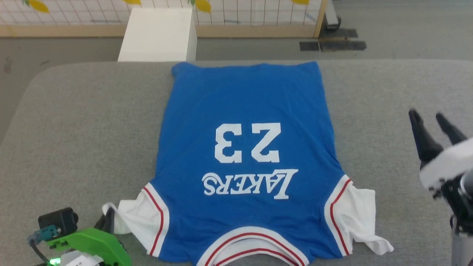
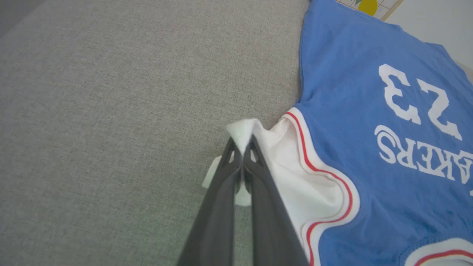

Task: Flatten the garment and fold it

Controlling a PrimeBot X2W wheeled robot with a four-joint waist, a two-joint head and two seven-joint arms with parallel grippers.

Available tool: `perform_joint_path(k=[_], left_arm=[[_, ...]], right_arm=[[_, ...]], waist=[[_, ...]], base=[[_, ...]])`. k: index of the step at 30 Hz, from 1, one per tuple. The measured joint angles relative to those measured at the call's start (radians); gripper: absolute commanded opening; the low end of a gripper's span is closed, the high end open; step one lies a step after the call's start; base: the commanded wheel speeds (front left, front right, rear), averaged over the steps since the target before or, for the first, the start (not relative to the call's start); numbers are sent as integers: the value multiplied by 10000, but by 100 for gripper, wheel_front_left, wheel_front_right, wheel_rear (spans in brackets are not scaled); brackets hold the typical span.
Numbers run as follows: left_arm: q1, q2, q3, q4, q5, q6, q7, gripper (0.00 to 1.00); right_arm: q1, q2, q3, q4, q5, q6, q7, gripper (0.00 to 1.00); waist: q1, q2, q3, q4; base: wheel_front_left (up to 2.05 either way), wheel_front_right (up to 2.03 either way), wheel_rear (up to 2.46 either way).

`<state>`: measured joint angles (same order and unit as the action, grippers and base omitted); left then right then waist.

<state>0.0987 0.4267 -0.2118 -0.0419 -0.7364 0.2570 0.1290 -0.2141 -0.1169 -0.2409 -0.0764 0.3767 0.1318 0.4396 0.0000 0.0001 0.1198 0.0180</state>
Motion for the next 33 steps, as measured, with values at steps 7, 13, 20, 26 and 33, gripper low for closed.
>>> perform_joint_path(k=[7,13,20,26,33], left_arm=[[-396,-207,-148,-865,224,-10,-430,0],[-878,-426,-343,-1419,290,-161,-721,0],[-1296,-658,-593,-1745,341,-372,-1043,0],[-1569,-825,-752,-1992,378,-537,-1264,0],[-1622,-895,-782,-2282,420,-548,-1473,0]], right_arm=[[-2267,-92,288,1478,-784,2,-199,100],[-4928,-731,464,2740,-1670,0,422,100],[-7573,-1377,865,4100,-2715,0,1868,100],[-9030,-1778,1342,5114,-3532,2,3645,100],[-9942,-2015,2054,5697,-4065,2,5764,100]], waist=[[1,0,890,276],[2,0,1953,709],[3,0,3249,1281],[3,0,4304,1779],[2,0,5280,2327]], base=[[0,0,0],[0,0,0],[0,0,0],[0,0,0],[0,0,0]])
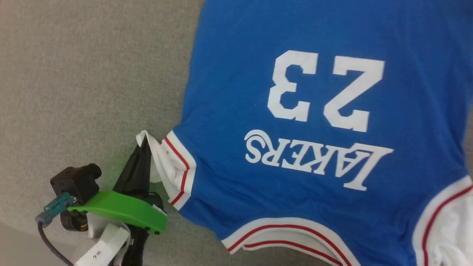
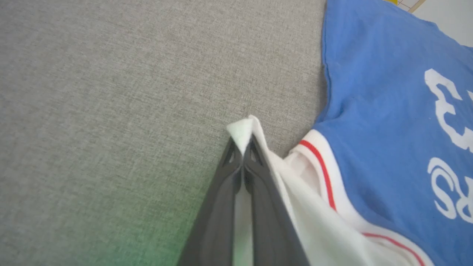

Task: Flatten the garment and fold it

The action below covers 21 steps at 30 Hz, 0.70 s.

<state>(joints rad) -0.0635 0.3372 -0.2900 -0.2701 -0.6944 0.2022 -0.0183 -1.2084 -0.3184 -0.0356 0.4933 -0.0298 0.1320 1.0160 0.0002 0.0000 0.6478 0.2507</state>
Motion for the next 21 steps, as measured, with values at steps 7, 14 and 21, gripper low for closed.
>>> perform_joint_path(k=[7,14,21], left_arm=[[-2,-36,-46,-385,113,-12,-140,0],[-43,-36,-73,-481,174,-48,-186,0],[-89,-15,-56,-309,174,-69,-198,0]], right_arm=[[-582,-196,652,-107,-222,-2,1452,100],[-712,-221,548,-600,-113,-2,2293,0],[-346,-82,268,-930,-86,0,2309,0]], waist=[[-1,0,690,358],[-2,0,935,485],[-1,0,735,319]], base=[[0,0,0],[0,0,0],[0,0,0]])
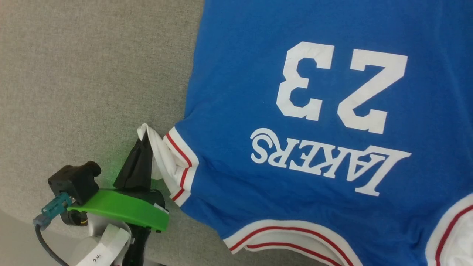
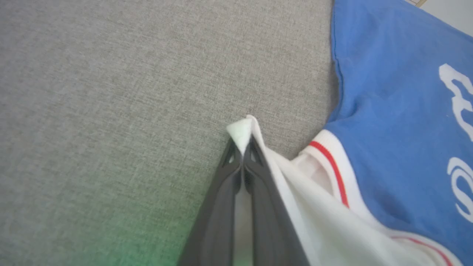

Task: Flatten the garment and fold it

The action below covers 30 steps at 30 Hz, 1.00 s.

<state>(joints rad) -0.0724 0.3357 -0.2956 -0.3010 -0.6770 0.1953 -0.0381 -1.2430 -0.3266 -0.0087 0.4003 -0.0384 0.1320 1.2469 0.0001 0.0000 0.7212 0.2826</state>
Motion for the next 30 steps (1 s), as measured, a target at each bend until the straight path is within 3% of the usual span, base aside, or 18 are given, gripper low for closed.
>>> perform_joint_path(k=[8,14,22,30], left_arm=[[-7,184,-42,510,4,8,240,0],[2,347,-69,709,31,140,477,0],[506,529,10,690,19,451,830,0],[975,610,-13,604,-8,662,1016,0]], right_arm=[[412,232,-56,-184,761,0,-1206,0],[1370,-163,309,-405,1720,0,-1576,0],[3547,-848,759,-1452,3396,0,-1879,0],[6955,-759,104,-2964,4121,0,-1910,0]], waist=[[0,0,-971,-388],[-1,0,-1956,-776],[-2,0,-3419,-1529],[-2,0,-4619,-2322]], base=[[0,0,0],[0,0,0],[0,0,0],[0,0,0]])
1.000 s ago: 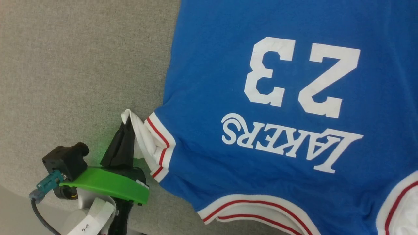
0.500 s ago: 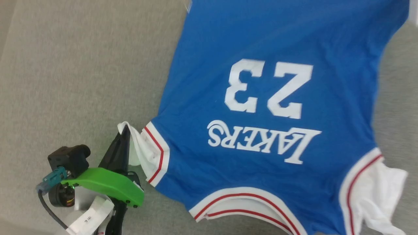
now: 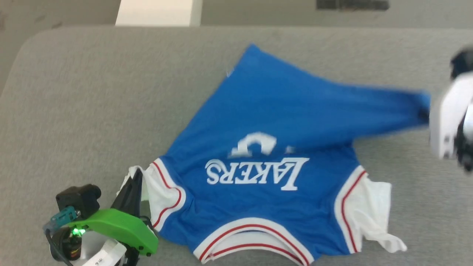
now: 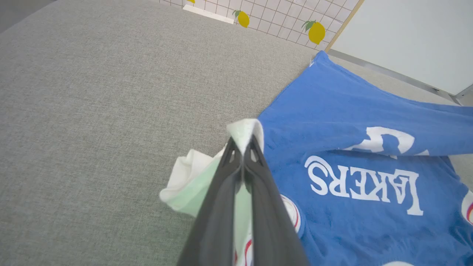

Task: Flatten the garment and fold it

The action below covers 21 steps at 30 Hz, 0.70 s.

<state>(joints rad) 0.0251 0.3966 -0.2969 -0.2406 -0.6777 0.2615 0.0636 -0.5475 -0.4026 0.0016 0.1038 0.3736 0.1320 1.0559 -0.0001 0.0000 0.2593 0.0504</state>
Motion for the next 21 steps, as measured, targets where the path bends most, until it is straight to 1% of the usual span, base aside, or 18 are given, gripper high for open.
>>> perform_joint_path(k=[4,9,14,17,20,21], left_arm=[[74,31,-50,-4,-6,52,67,0],[95,38,-92,65,-36,52,71,0],[112,12,-150,174,-90,48,69,0],[115,-2,-163,261,-104,44,69,0],[115,-17,-165,332,-205,40,69,0],[116,-17,-165,345,-268,40,67,0]], right_arm=[[1841,451,-485,-508,173,0,-35,0],[3871,1476,-863,-790,163,0,-105,0],[4868,2326,-972,-520,119,0,-194,0],[5143,2564,-899,-326,44,0,-230,0],[5158,2621,-938,-305,15,0,-397,0],[5161,2637,-955,-320,21,0,-535,13]], waist=[[0,0,-487,-311],[0,0,-913,-563],[0,0,-1008,-622],[0,0,-990,-582],[0,0,-980,-579],[0,0,-982,-588]], base=[[0,0,0],[0,0,0],[0,0,0],[0,0,0],[0,0,0],[0,0,0]])
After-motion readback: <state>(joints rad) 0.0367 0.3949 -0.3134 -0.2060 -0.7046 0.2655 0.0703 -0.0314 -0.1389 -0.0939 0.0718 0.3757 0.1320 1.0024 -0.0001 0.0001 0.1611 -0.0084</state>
